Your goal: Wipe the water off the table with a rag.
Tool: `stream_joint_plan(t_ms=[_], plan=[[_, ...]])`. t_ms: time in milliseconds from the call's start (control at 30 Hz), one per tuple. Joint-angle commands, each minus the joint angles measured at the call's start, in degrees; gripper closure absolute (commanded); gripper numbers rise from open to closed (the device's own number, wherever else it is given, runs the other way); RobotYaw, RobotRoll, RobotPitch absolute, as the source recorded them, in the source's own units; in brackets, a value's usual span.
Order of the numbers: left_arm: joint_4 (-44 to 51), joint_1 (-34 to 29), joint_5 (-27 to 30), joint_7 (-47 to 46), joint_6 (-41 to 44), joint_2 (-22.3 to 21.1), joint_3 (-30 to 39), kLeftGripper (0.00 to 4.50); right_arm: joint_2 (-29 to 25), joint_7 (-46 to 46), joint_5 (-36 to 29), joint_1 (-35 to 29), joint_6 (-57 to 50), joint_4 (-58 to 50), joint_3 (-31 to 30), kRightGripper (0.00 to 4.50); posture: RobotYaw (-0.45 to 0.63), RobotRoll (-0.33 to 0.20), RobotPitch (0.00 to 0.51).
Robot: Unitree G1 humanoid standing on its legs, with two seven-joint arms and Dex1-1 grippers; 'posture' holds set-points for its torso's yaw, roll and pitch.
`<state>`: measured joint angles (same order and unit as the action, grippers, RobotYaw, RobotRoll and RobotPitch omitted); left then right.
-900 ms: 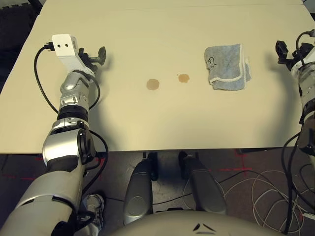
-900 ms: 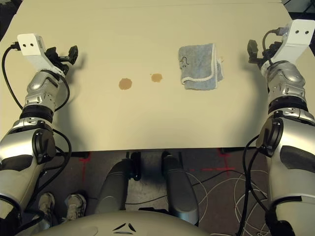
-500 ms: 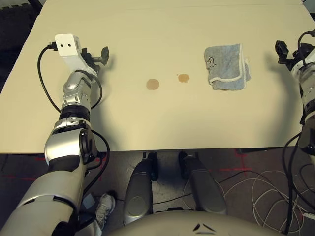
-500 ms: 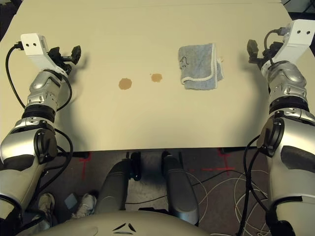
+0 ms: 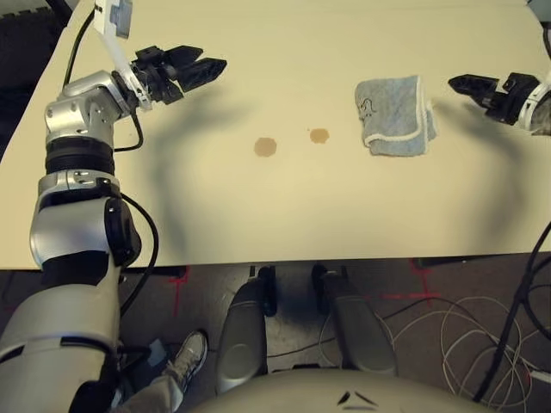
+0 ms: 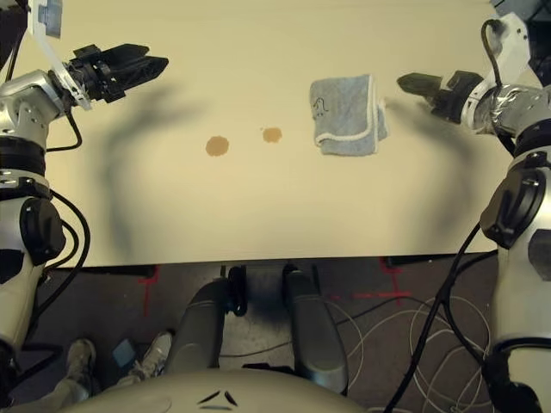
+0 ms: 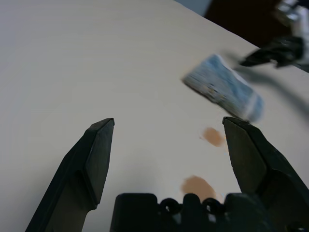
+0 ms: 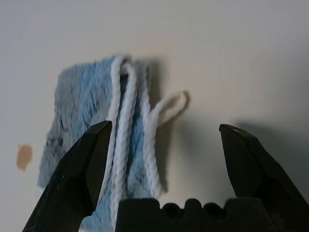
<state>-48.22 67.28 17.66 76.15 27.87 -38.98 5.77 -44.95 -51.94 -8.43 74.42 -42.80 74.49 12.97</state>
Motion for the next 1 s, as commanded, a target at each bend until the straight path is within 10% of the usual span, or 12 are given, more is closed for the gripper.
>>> stream_joint_plan(t_ms=[33, 1000], plan=[[4.4, 0.0, 0.0, 6.9, 5.1, -2.2, -3.6, 0.0, 1.1, -2.5, 2.1, 0.1, -1.0, 0.8, -2.3, 0.02, -0.04, 0.0, 0.3], [22.1, -6.9, 2.4, 11.5, 15.5, -4.7, -8.5, 0.0, 13.0, 1.5, -0.8, 1.3, -7.3, 1.5, 2.3, 0.39, -0.02, 0.0, 0.339]])
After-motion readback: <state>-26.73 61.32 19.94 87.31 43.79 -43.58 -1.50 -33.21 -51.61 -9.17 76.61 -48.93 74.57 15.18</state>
